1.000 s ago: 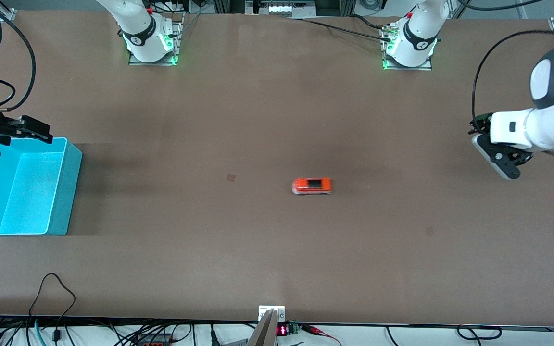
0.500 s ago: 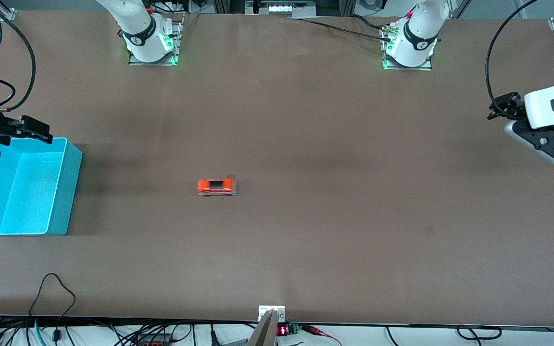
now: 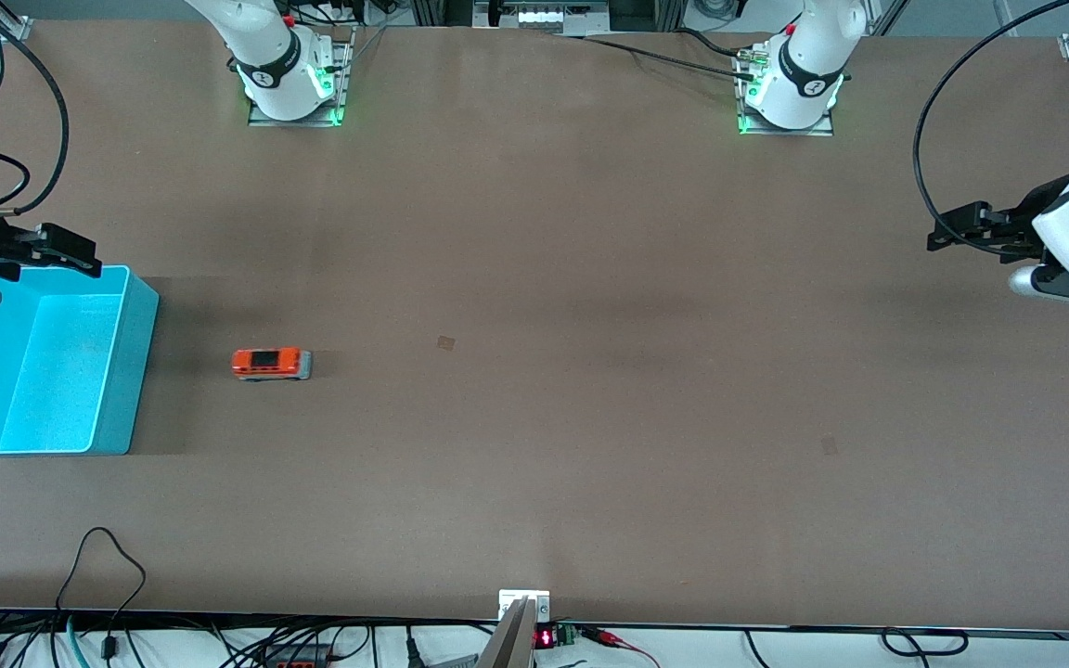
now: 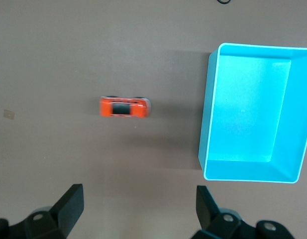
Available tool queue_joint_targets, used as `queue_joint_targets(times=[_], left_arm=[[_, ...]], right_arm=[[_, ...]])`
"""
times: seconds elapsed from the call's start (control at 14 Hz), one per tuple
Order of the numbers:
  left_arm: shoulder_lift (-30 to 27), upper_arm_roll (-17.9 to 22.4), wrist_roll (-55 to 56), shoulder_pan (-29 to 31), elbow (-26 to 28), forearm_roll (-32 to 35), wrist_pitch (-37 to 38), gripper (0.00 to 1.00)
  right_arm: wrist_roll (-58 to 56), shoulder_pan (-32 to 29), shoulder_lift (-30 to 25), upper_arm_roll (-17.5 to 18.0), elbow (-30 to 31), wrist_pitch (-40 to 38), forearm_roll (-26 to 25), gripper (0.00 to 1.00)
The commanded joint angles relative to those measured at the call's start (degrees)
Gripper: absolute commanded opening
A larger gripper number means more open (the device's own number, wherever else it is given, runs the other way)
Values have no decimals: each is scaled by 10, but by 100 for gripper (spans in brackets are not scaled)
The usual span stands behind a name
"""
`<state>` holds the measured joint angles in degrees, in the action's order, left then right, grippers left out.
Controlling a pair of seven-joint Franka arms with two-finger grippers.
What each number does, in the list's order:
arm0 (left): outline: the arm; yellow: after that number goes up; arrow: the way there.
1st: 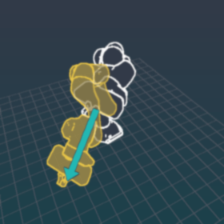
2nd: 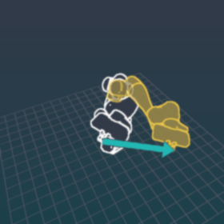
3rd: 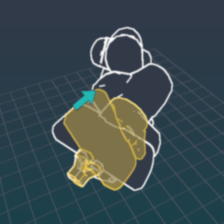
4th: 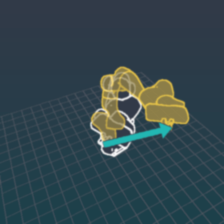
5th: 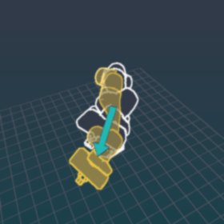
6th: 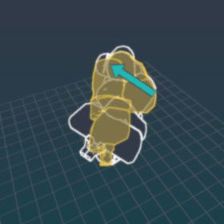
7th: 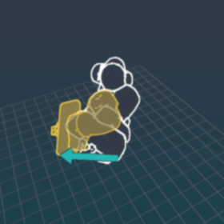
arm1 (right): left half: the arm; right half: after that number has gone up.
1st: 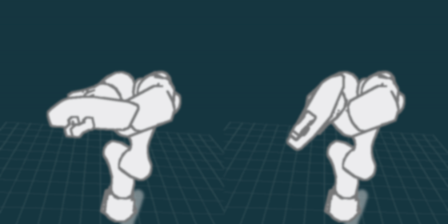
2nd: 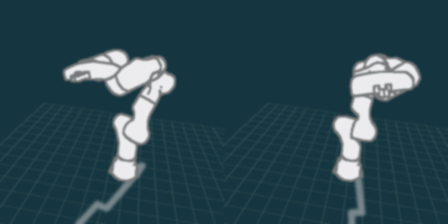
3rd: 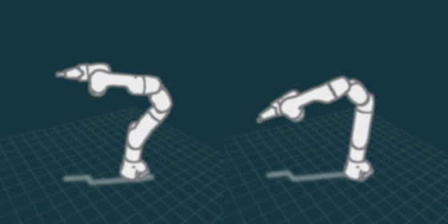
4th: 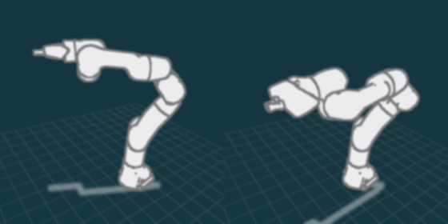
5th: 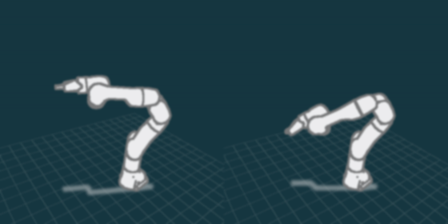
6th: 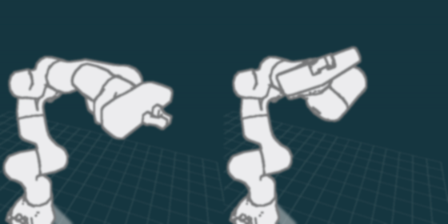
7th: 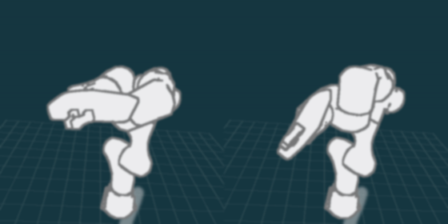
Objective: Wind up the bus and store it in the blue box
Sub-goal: 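Withdraw the left gripper while the car rolls toward the cyan box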
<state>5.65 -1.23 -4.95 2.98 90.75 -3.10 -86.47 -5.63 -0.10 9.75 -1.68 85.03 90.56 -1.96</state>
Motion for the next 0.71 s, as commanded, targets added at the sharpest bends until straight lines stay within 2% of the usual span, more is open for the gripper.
queue_joint_targets(times=[0.0,0.07,0.21,0.64], left_arm=[[-48,51,28,-41,60,-14,-40,100],[-75,68,27,-59,85,-14,-58,100],[-121,70,27,-84,122,-4,-74,100],[-122,69,26,-108,119,28,-84,100]], right_arm=[[0,-3,-2,0,0,1,4,100],[0,-3,-2,0,0,1,4,100],[1,-2,-2,0,0,1,5,100],[-2,0,2,1,0,1,5,100]])
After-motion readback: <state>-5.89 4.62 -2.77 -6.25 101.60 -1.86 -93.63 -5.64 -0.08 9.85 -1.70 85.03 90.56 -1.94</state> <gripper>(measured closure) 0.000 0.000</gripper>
